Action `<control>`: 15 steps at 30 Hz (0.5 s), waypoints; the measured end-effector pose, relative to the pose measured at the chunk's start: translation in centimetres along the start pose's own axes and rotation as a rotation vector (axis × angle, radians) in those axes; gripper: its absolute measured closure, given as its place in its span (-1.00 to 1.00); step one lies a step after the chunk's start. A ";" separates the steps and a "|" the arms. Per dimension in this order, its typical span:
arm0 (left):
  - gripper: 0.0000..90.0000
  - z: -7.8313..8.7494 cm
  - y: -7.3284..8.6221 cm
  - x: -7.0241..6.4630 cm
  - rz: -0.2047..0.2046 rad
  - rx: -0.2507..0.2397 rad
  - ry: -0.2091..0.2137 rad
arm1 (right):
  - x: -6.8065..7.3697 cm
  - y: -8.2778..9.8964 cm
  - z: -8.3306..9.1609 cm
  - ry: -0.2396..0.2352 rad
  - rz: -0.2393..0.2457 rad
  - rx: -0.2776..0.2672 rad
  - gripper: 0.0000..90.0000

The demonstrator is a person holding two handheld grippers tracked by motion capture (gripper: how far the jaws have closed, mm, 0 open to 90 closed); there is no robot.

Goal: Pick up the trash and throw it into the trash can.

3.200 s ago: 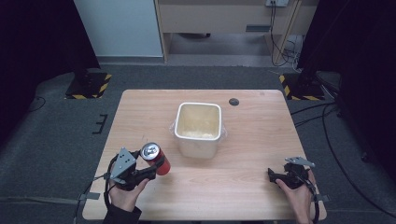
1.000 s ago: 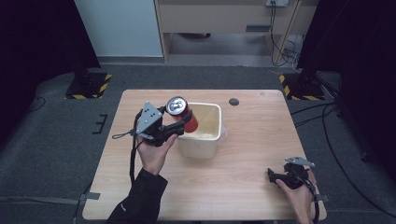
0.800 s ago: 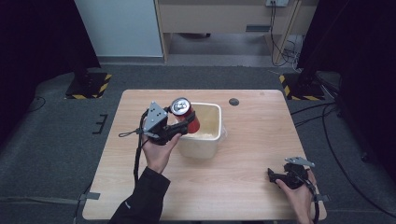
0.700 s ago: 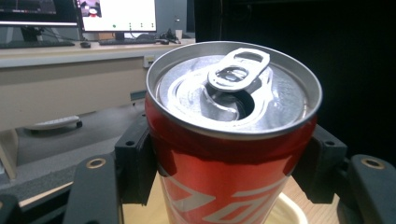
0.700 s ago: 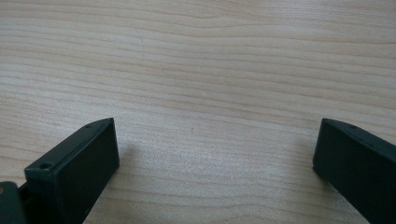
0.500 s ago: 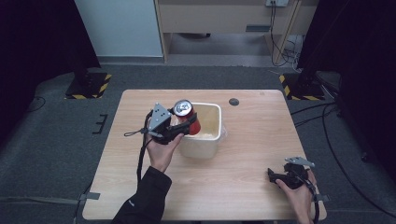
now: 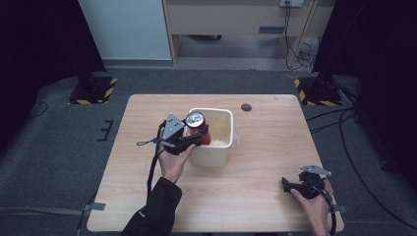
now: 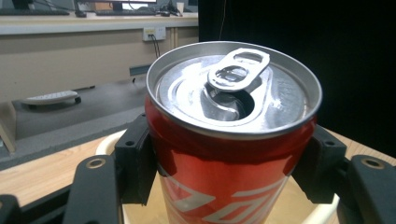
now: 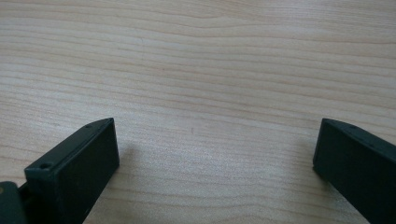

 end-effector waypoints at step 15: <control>-0.27 -1.2 2.2 -0.2 -0.002 0.076 0.011 | 0.0 0.0 0.0 -0.005 0.002 0.000 -0.99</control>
Point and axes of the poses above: each handheld gripper's, and its own axes: z roughly backward along the jaws, y roughly out of its underside, x roughly to its left, the point moved 1 cm from there along -z, roughly forward along the jaws, and after that the axes turned 8 degrees about -x, right-handed, at the moved point
